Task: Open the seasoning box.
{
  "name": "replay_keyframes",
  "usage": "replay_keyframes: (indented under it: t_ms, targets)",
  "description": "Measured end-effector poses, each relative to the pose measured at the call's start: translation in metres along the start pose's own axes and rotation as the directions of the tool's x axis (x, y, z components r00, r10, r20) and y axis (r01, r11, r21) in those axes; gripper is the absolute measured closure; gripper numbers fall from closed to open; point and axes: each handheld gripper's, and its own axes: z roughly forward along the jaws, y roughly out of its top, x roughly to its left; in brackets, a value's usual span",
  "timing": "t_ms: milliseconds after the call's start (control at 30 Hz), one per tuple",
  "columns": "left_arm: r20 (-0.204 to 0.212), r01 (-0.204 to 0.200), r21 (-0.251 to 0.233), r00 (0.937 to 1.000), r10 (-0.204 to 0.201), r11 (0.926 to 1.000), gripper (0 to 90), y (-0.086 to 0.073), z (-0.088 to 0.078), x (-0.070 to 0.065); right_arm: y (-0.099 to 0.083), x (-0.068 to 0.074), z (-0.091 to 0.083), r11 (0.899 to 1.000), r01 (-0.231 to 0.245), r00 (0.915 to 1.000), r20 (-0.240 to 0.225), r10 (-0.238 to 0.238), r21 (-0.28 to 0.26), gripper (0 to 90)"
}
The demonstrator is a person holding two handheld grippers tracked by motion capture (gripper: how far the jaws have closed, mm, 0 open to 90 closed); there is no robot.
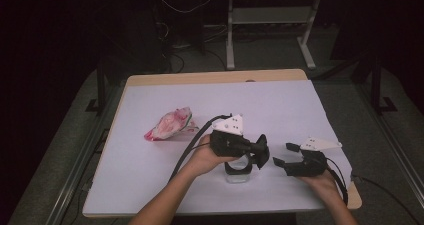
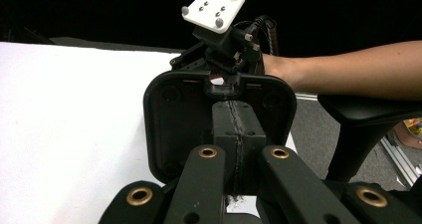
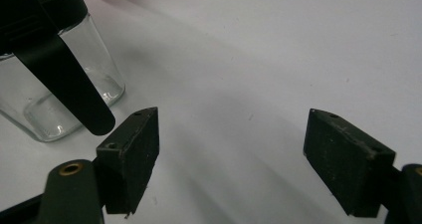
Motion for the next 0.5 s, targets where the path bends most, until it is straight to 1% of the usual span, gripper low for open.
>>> replay_keyframes:
  t_ms: [233,367,500]
  targets:
    - [-0.003,-0.01,0.001,0.9999,0.01,1.0,90.0,0.0012,-0.0036,-0.0017,0.0,0.0001,0.0,1.0,0.002,1.0,0.001,-0.002,0.0,21.7]
    - [-0.006,-0.005,0.002,1.0,0.005,1.0,90.0,0.0007,-0.0054,-0.0029,0.0,0.0,-0.0001,1.0,-0.001,1.0,0.0,0.001,-0.001,21.7]
    - [-0.018,-0.003,0.005,0.9998,0.003,1.0,90.0,-0.0011,-0.0103,-0.0037,0.0,-0.0001,-0.0001,1.0,-0.002,1.0,-0.001,0.002,0.0,21.7]
